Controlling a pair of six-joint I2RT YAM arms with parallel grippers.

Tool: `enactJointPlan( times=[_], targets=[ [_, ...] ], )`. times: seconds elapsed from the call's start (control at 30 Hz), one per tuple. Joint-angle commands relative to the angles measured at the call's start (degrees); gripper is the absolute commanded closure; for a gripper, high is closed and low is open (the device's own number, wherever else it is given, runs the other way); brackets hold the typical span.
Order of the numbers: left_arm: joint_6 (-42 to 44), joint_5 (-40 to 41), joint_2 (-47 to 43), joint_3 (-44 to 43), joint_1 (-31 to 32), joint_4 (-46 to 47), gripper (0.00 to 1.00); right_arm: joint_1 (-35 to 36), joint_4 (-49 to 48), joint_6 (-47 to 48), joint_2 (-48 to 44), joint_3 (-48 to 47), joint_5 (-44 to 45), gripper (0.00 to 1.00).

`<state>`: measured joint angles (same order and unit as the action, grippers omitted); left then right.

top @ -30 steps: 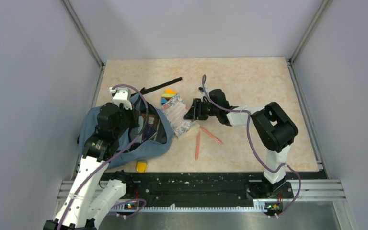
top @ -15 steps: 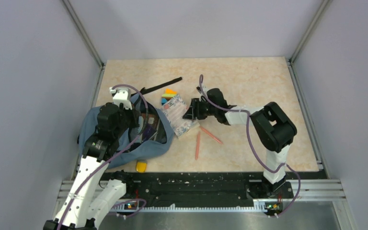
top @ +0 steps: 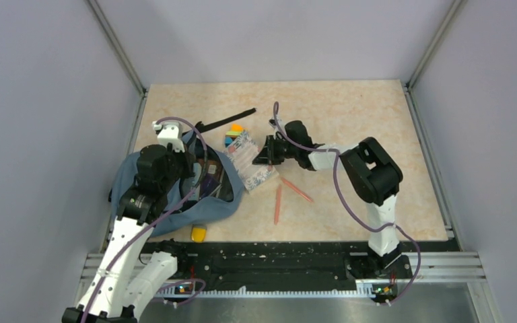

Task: Pack the student bag
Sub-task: Pick up the book from the center of the board.

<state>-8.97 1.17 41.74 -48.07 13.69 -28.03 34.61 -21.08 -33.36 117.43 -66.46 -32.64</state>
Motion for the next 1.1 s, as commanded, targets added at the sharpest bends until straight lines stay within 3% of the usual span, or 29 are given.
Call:
enactJointPlan(
  times=[0.0, 0.4, 0.8, 1.07],
  targets=[
    [0.21, -0.41, -1.09, 0.04, -0.78, 5.76, 1.00, 1.07, -3.02, 1.66, -3.70, -0.70, -0.07, 1.00],
    [-1.33, -5.15, -2.50, 0.52, -1.04, 5.64, 1.00, 0.99, 4.86, 8.06, -21.97, 5.79, 9.32, 1.00],
    [-1.13, -4.69, -5.05, 0.73, -1.04, 5.77, 1.00, 1.07, 6.67, 8.16, -33.79, 9.98, 6.90, 1.00],
    [-1.28, -5.04, -5.21, 0.69, -1.04, 5.71, 1.00, 5.14, 7.14, 6.59, -34.31, 6.89, 4.60, 1.00]
  ],
)
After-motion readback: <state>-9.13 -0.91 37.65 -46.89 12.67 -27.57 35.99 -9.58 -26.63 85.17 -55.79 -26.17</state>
